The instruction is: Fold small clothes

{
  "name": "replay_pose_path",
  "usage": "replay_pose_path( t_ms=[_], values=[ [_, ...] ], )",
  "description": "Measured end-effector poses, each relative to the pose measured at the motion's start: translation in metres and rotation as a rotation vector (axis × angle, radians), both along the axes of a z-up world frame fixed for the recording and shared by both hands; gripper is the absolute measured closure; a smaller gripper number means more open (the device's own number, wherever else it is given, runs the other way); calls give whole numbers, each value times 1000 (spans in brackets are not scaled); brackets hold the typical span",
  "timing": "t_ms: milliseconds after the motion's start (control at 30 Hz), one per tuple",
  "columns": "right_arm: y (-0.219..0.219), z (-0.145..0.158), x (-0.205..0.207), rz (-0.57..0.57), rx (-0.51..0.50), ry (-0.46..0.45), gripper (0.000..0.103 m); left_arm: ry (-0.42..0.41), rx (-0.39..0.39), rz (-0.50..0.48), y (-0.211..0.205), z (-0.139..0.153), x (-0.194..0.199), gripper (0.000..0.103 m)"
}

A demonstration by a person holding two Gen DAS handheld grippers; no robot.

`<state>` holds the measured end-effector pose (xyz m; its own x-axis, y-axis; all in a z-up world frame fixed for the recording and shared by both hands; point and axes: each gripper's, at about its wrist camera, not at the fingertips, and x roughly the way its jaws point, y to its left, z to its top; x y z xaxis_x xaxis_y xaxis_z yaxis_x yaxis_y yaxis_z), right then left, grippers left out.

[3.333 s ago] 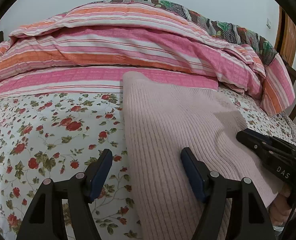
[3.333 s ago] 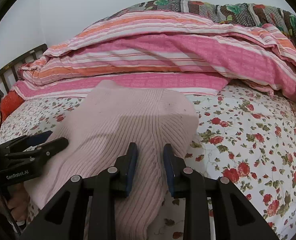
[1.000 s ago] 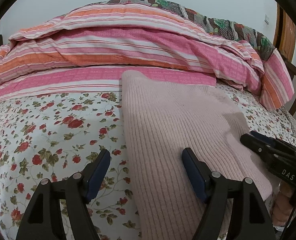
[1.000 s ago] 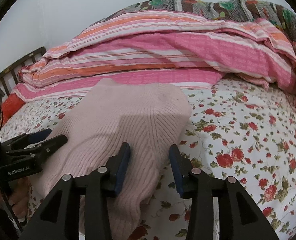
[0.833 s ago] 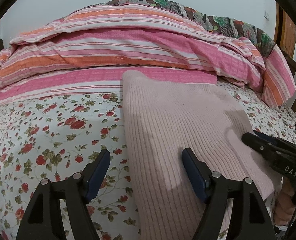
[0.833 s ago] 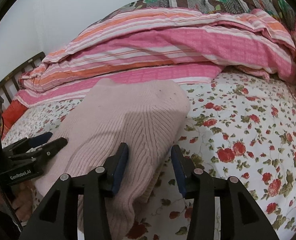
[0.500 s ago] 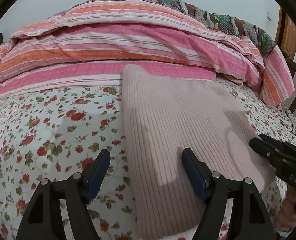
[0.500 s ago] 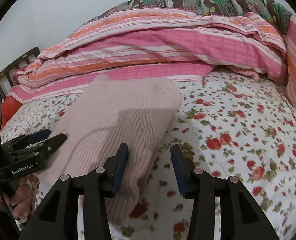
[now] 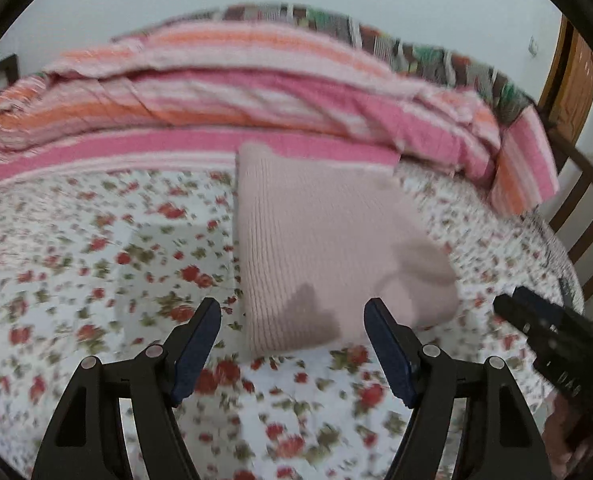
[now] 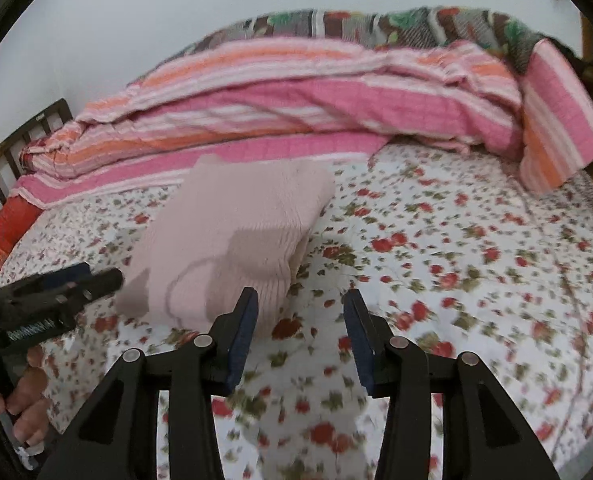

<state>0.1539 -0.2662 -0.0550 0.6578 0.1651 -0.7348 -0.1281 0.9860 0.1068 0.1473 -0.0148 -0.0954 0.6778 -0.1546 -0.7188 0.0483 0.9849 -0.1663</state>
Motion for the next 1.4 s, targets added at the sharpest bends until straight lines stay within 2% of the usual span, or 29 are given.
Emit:
replay_pose_path(
  t_ms=[167,233,267,300,333,400,500,667,833,1400],
  values=[
    [-7,30,-33,-5,-4,-23,47,-65,84,20,-13,37,-40,27],
    [-10,42,-45,-12,7,-27,38,-85,101,30,-14,50,-56,21],
    [-11,47,-51,-19,8,-34,26,-95,105,35,-13,55,-61,21],
    [-13,53,-58,-24,10,-54,20,-109,109,45,-13,62,-66,21],
    [-14,57,-64,-27,7,-75,19,-123,112,56,-12,68,-74,21],
    [-14,69,-77,-35,-10,-113,8,-148,113,74,-11,79,-88,20],
    [-12,82,-95,-30,-36,-145,2,-183,111,93,-13,93,-108,16],
    [-10,95,-113,-37,-69,-161,1,-230,147,105,-24,107,-133,15],
    [-11,100,-122,-44,-69,-174,1,-248,152,112,-28,111,-142,15],
    [-14,98,-124,-56,-68,-175,1,-235,153,110,-29,105,-145,15]
  ],
)
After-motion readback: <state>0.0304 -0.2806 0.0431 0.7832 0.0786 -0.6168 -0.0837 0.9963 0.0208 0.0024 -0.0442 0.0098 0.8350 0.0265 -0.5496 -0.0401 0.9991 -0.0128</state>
